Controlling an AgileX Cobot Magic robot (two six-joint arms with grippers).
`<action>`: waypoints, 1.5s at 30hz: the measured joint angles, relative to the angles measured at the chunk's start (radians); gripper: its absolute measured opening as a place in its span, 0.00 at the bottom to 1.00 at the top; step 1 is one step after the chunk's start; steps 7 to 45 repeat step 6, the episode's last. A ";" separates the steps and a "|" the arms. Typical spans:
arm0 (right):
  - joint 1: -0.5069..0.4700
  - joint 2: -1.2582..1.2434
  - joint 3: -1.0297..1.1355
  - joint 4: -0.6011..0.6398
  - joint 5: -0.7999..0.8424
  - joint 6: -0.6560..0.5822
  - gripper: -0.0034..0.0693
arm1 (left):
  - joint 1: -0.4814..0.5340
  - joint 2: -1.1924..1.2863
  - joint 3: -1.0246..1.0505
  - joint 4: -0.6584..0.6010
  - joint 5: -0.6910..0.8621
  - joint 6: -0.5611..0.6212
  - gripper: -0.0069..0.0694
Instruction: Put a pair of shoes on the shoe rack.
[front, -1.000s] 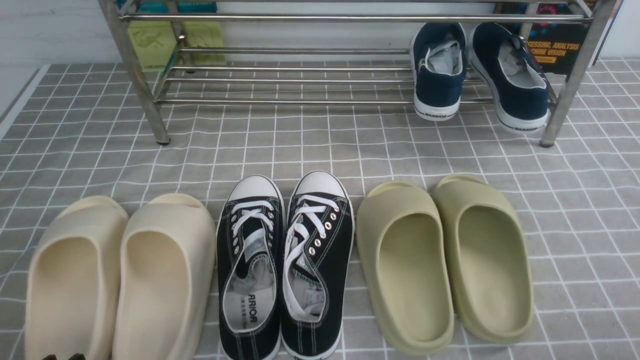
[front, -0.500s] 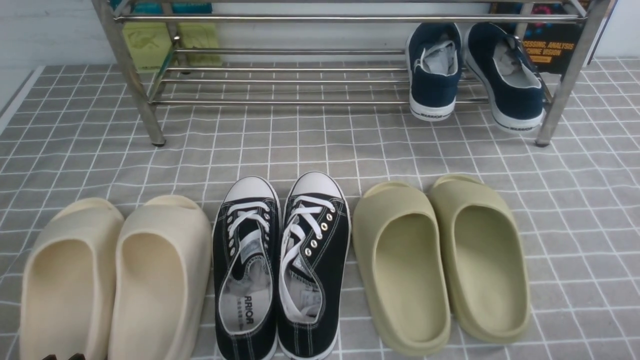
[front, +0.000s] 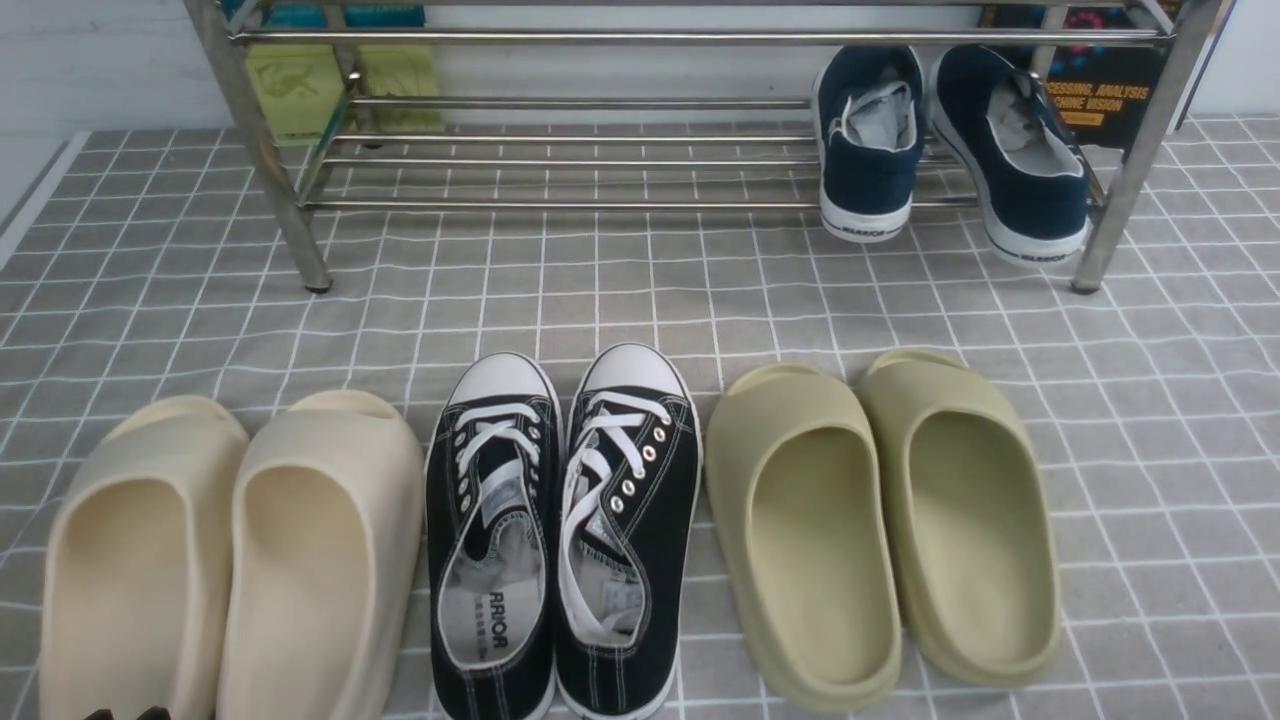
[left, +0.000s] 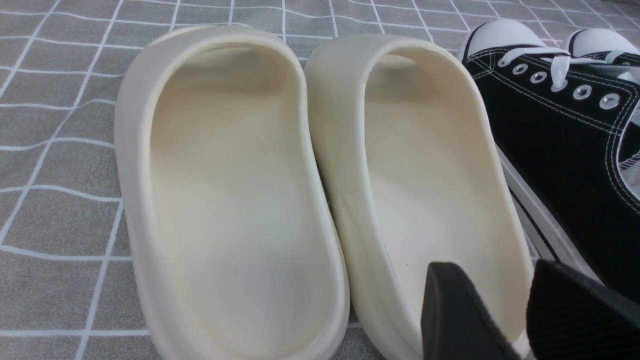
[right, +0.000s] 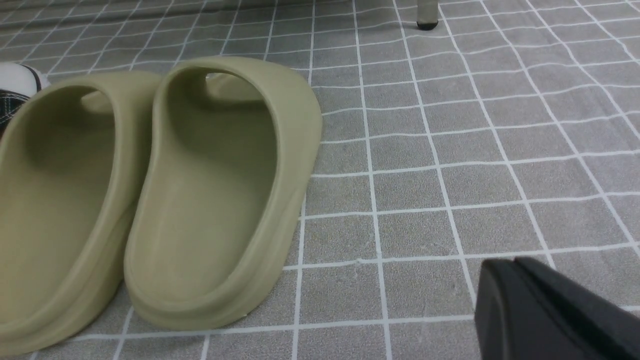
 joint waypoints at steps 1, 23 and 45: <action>0.000 0.000 0.000 0.000 0.000 0.000 0.09 | 0.000 0.000 0.000 0.000 0.000 0.000 0.40; 0.000 0.000 0.000 0.000 0.000 0.000 0.10 | 0.000 0.000 0.000 0.000 0.000 0.000 0.40; 0.000 0.000 0.000 0.000 0.000 0.000 0.10 | 0.000 0.000 0.000 0.000 0.000 0.000 0.40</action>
